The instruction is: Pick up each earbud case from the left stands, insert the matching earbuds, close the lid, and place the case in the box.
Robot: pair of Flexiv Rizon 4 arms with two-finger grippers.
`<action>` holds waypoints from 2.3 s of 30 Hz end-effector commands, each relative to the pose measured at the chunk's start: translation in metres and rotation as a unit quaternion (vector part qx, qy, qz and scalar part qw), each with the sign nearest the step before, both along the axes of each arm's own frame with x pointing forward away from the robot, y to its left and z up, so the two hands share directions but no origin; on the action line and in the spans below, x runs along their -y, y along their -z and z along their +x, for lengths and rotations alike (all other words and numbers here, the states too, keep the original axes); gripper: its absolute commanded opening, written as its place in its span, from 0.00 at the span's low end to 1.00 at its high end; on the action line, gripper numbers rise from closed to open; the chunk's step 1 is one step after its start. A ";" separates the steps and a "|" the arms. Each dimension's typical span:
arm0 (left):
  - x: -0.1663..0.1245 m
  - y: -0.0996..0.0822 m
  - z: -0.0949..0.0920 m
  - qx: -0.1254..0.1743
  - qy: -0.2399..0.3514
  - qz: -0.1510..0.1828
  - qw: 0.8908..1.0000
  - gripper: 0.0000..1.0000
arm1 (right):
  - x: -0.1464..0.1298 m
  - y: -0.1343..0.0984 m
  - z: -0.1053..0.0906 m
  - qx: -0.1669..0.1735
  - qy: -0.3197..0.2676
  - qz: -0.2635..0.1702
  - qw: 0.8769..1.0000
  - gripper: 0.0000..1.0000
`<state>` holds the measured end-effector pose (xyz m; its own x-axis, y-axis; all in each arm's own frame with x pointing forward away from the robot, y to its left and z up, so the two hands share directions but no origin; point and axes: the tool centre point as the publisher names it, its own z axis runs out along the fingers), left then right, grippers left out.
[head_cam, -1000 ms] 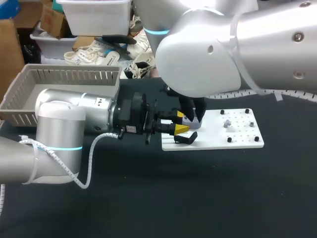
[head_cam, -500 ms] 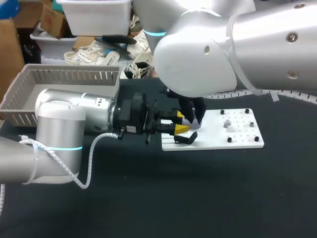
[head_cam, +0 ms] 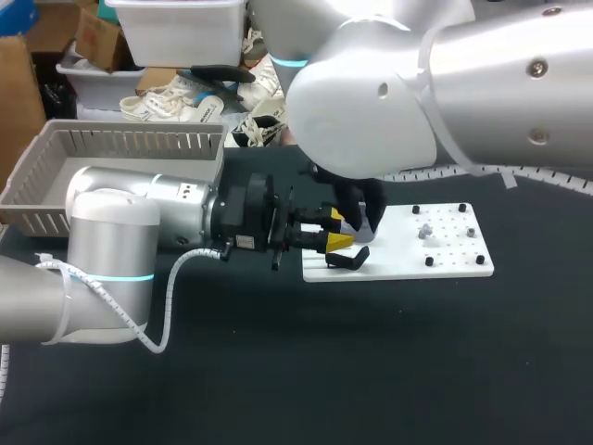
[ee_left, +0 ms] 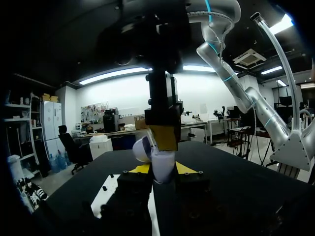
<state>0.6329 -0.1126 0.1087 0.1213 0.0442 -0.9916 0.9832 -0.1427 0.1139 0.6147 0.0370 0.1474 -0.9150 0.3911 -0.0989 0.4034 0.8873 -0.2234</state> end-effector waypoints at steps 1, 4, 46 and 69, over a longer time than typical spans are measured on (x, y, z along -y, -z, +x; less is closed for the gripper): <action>0.000 0.000 0.000 0.000 0.000 0.000 1.000 0.00 | -0.002 0.001 0.002 -0.002 0.001 0.000 1.000 0.42; 0.000 0.000 0.000 0.000 0.000 0.000 1.000 0.00 | -0.003 -0.001 0.001 0.000 0.001 0.003 1.000 0.47; 0.000 0.000 0.000 0.000 0.000 0.000 1.000 0.00 | 0.099 -0.037 -0.005 0.197 0.004 0.165 0.967 0.51; 0.000 0.000 0.000 0.000 0.000 0.000 1.000 0.00 | 0.119 0.037 0.062 0.178 -0.025 0.203 0.963 0.54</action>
